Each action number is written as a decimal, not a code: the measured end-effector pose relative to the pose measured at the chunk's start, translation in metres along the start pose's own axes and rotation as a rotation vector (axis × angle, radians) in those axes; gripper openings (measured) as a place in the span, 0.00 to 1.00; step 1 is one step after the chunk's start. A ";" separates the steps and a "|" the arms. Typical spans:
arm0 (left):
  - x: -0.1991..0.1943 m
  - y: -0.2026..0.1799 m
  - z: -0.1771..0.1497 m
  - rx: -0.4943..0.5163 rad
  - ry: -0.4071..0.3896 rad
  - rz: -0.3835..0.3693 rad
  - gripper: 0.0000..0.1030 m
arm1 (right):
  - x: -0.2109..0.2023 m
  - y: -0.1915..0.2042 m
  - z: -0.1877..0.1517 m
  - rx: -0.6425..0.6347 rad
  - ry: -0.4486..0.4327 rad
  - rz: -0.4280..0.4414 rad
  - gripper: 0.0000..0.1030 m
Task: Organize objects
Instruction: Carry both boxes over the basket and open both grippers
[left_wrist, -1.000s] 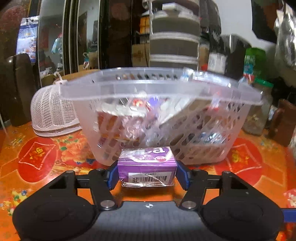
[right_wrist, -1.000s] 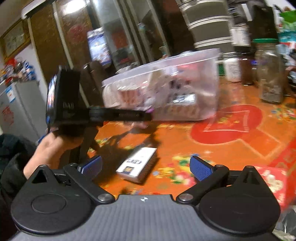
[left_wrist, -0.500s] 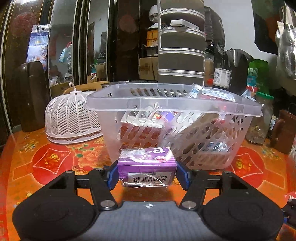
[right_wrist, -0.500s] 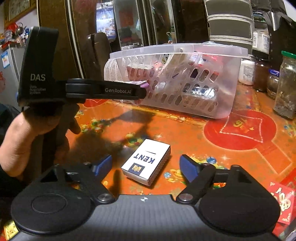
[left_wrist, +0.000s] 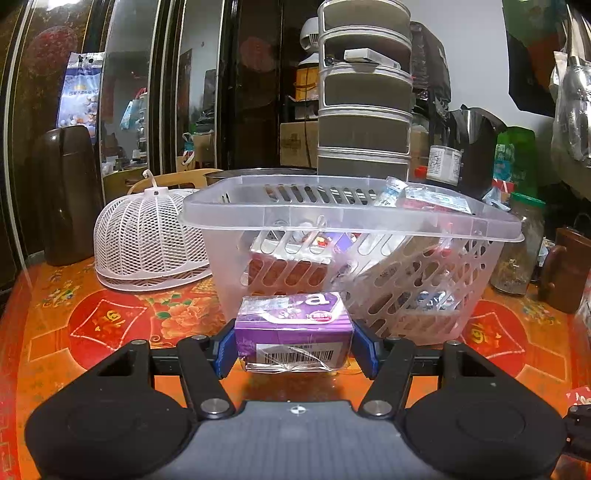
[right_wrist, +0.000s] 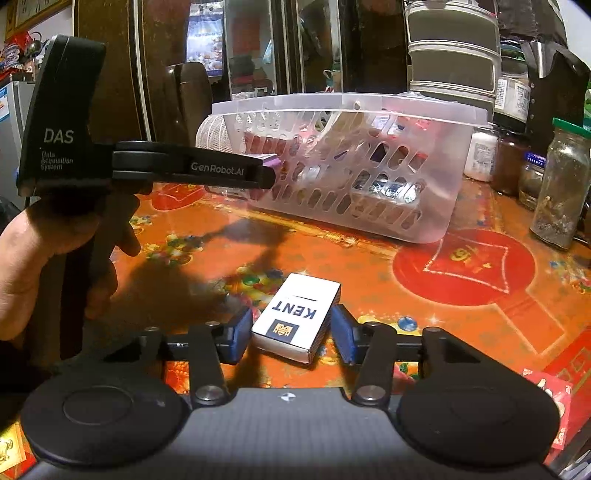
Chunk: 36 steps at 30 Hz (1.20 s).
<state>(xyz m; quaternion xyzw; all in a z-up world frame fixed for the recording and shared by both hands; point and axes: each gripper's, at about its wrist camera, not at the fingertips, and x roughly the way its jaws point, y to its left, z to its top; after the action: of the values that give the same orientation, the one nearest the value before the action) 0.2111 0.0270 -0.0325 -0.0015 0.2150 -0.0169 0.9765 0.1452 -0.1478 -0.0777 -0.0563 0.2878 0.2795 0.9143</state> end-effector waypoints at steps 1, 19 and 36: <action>0.000 0.000 0.000 0.002 0.000 0.000 0.63 | 0.000 -0.001 0.000 0.005 -0.003 0.004 0.48; -0.053 0.010 0.126 -0.085 -0.173 -0.177 0.63 | -0.063 -0.047 0.150 -0.057 -0.301 0.067 0.47; 0.006 0.046 0.120 -0.221 -0.039 -0.185 0.91 | -0.011 -0.080 0.204 -0.075 -0.225 -0.003 1.00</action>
<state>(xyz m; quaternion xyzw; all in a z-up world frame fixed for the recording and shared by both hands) 0.2685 0.0721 0.0729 -0.1289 0.1956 -0.0830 0.9686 0.2820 -0.1658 0.0929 -0.0591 0.1725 0.2934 0.9384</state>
